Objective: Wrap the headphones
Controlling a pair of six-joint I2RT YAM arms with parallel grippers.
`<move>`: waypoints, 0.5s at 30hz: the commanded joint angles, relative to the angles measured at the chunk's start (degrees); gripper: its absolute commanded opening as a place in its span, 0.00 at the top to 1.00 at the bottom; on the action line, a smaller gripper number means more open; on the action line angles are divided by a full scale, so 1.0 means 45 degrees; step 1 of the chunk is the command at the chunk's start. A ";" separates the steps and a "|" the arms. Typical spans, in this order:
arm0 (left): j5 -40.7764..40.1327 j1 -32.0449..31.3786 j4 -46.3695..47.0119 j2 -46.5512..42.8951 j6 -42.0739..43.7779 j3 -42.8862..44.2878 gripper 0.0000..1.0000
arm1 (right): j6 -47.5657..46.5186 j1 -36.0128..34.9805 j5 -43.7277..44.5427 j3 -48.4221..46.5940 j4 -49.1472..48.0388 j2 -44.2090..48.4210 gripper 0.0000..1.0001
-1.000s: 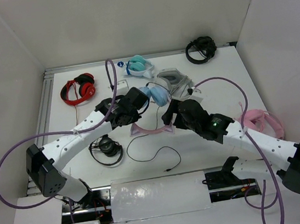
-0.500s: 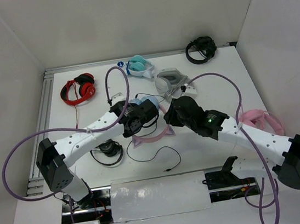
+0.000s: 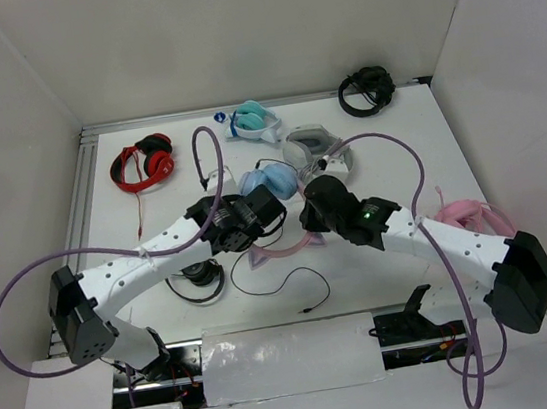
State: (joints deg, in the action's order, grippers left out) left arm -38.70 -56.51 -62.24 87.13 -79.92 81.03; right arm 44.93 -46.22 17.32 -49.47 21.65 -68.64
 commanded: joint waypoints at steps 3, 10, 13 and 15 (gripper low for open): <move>0.0083 -0.0079 0.3829 -0.1510 0.2698 -0.0741 0.92 | -0.0667 -0.0179 0.0329 -0.1017 -0.0261 0.0312 1.00; 0.0513 -0.0079 0.4224 -0.1784 0.3424 -0.1054 0.35 | -0.1194 -0.0237 0.1169 -0.0999 0.0228 0.1170 1.00; 0.0669 -0.0079 0.3774 -0.2057 0.3385 -0.1132 0.01 | -0.1389 -0.0179 0.1754 -0.0843 0.0501 0.1756 1.00; 0.0786 -0.0079 0.3908 -0.2350 0.3871 -0.1423 0.01 | -0.1448 0.0112 0.2010 -0.0725 0.0677 0.2223 1.00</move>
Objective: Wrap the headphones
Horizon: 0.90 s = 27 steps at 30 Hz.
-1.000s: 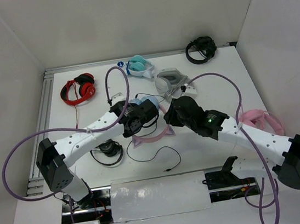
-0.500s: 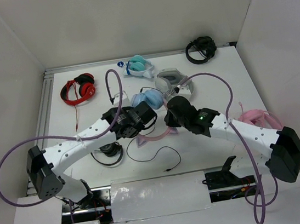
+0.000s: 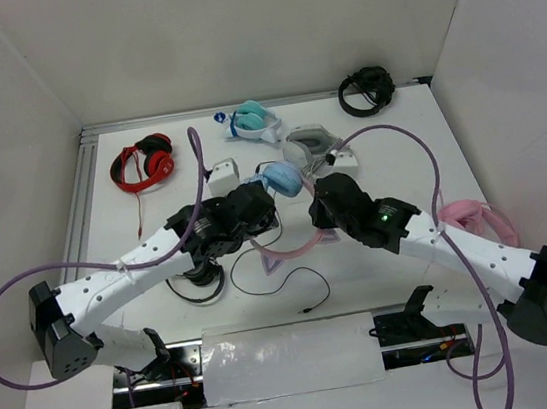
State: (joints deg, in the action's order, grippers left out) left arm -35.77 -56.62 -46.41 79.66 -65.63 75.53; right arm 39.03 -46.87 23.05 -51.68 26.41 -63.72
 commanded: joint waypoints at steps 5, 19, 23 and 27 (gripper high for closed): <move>0.1243 0.0004 0.2377 -0.2814 0.3227 -0.1839 0.01 | -0.0702 0.1118 0.0562 0.0312 -0.0615 0.2458 1.00; 0.6580 0.0532 0.8008 -0.8055 0.9250 -0.6745 0.01 | -0.4099 0.4868 -0.4182 -0.2047 0.0319 0.4046 1.00; 0.7302 0.0532 0.9528 -0.7000 1.0555 -0.7096 0.01 | -0.5116 0.4986 -0.5705 -0.2772 0.0731 0.3615 1.00; 0.7361 0.0803 0.9826 -0.6141 1.0950 -0.6999 0.01 | -0.6033 0.5337 -0.8300 -0.3804 0.0712 0.3633 1.00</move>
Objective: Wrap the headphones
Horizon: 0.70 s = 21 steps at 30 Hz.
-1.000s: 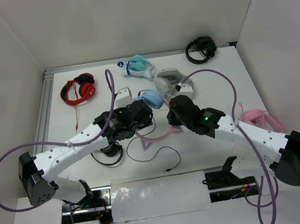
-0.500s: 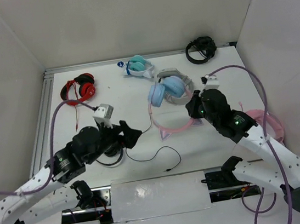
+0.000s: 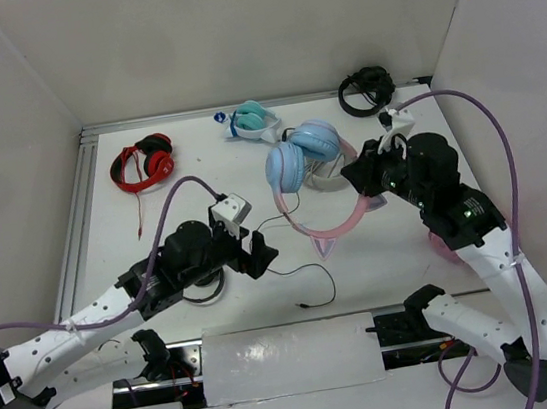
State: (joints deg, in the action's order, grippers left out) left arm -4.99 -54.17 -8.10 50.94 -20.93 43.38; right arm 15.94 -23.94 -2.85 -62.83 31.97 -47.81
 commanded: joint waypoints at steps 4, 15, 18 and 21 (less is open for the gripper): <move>0.0973 0.0768 0.3124 0.0652 0.1505 -0.0477 0.01 | -0.0751 0.0458 -0.4848 -0.2422 -0.0561 -0.0096 1.00; 0.5227 0.4124 0.6993 0.3343 0.2618 -0.1222 0.01 | 0.0363 0.0458 -0.7588 -0.5469 0.0180 -0.1230 1.00; 0.7375 0.4556 0.8106 0.4320 0.3380 -0.1279 0.01 | 0.0635 0.0438 -0.7686 -0.5803 0.0181 -0.1562 1.00; 0.8706 0.4636 0.8361 0.5219 0.3773 -0.0909 0.01 | 0.0831 0.0438 -0.7551 -0.5999 0.0084 -0.1855 1.00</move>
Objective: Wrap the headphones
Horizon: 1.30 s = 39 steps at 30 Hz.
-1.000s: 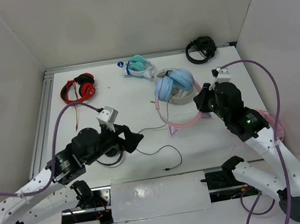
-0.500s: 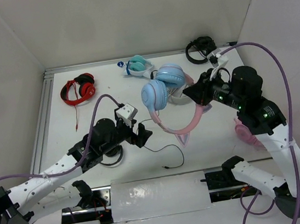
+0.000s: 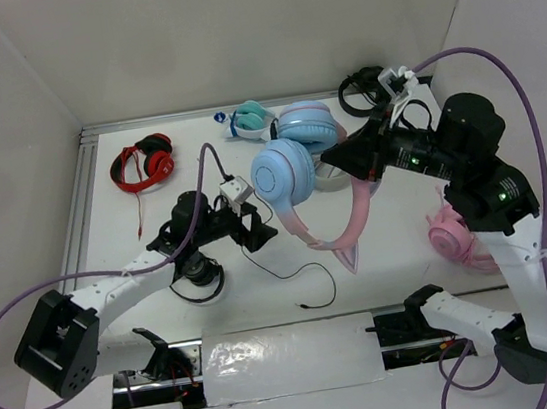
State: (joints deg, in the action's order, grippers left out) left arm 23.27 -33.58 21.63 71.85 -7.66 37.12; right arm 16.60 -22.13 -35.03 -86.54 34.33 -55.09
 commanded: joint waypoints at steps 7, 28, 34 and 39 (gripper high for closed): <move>0.2430 0.0061 0.0722 0.1396 -0.0072 0.1302 0.76 | 0.1311 0.0132 0.2639 -0.1236 -0.0461 -0.0590 1.00; -0.5813 -0.1813 -0.8847 -0.1905 -0.5133 0.2764 1.00 | -0.1612 -0.0139 1.5301 0.0382 -0.1492 -0.2972 1.00; -0.6224 -0.3061 -0.9843 -0.1926 -0.4958 0.3700 1.00 | -0.3550 -0.1894 1.7971 0.0872 -0.2724 -0.3869 1.00; -0.6772 -0.4040 -1.0587 -0.1905 -0.5094 0.4405 1.00 | -0.3514 -0.2699 1.9931 0.0210 -0.2473 -0.5781 1.00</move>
State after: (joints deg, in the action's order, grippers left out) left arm -4.84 -50.15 -23.59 63.68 -29.17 53.63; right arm 1.93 -33.23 45.87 -82.63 29.12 -77.49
